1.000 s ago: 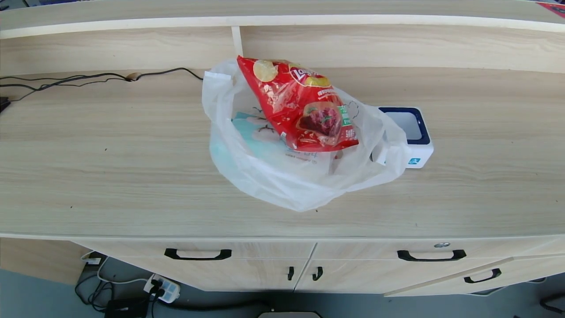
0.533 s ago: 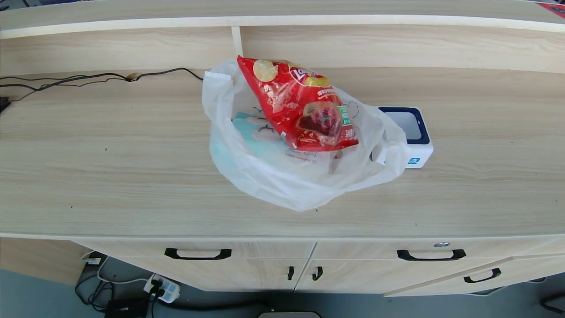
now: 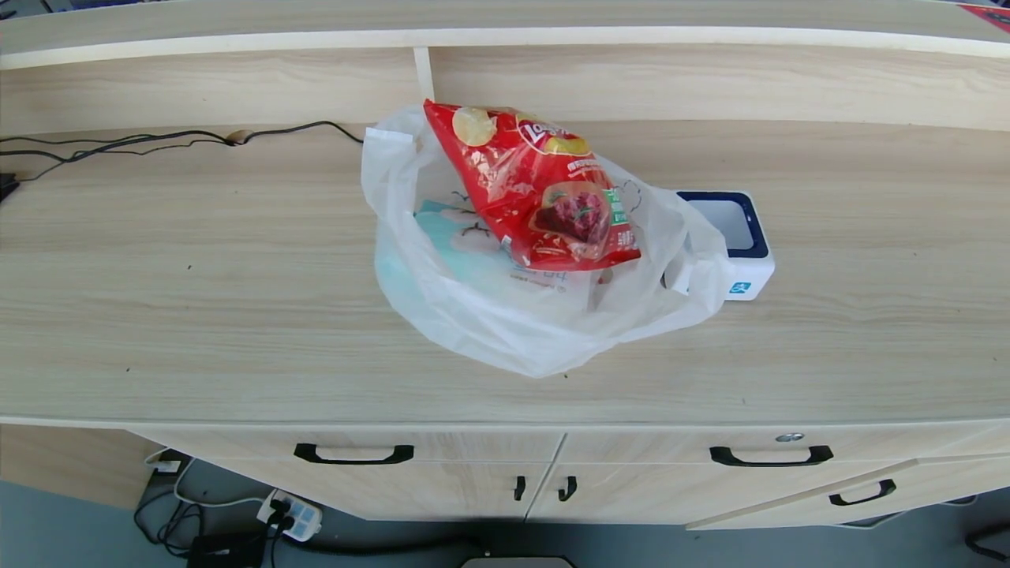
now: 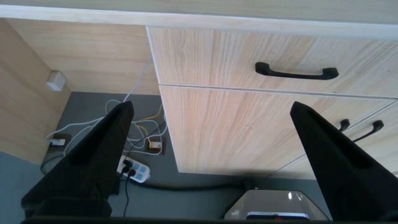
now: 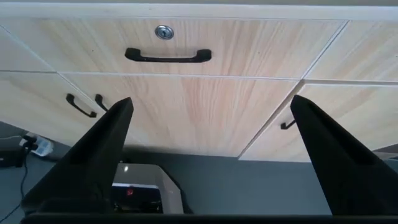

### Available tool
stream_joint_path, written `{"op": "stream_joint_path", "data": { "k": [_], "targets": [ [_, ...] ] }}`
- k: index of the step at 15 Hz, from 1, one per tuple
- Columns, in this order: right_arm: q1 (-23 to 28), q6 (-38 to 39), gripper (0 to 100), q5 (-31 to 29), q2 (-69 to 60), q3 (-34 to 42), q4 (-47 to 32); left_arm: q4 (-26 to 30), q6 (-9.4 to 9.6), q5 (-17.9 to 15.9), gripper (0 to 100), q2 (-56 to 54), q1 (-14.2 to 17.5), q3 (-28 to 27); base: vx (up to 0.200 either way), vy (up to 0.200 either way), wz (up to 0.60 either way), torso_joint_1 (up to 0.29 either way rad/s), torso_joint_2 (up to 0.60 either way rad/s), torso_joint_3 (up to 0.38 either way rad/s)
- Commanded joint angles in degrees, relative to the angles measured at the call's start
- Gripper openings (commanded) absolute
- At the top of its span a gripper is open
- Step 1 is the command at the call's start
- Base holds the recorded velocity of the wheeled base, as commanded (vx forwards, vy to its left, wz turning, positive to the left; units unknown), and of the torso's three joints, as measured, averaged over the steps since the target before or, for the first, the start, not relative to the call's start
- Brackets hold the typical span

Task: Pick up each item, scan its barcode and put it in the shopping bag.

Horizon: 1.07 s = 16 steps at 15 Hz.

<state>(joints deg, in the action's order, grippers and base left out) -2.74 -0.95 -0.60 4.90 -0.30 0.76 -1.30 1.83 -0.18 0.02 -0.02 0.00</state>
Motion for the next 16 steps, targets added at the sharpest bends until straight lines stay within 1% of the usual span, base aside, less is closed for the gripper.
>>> {"op": "stream_joint_path", "data": {
  "k": [1,4,16],
  "targets": [
    [3.0,-0.4,100,-0.5,-4.3,0.3,-0.7,0.0,0.02,0.0,100,0.0,0.0,0.0,0.000,0.000,0.00,0.000,0.00,0.000],
    [3.0,0.7,100,-0.5,-4.7,0.3,-0.7,0.0,0.02,0.0,100,0.0,0.0,0.0,0.000,0.000,0.00,0.000,0.00,0.000],
    [3.0,0.2,100,-0.5,-4.8,0.3,-0.8,0.0,0.02,0.0,100,0.0,0.0,0.0,0.000,0.000,0.00,0.000,0.00,0.000]
  ]
}}
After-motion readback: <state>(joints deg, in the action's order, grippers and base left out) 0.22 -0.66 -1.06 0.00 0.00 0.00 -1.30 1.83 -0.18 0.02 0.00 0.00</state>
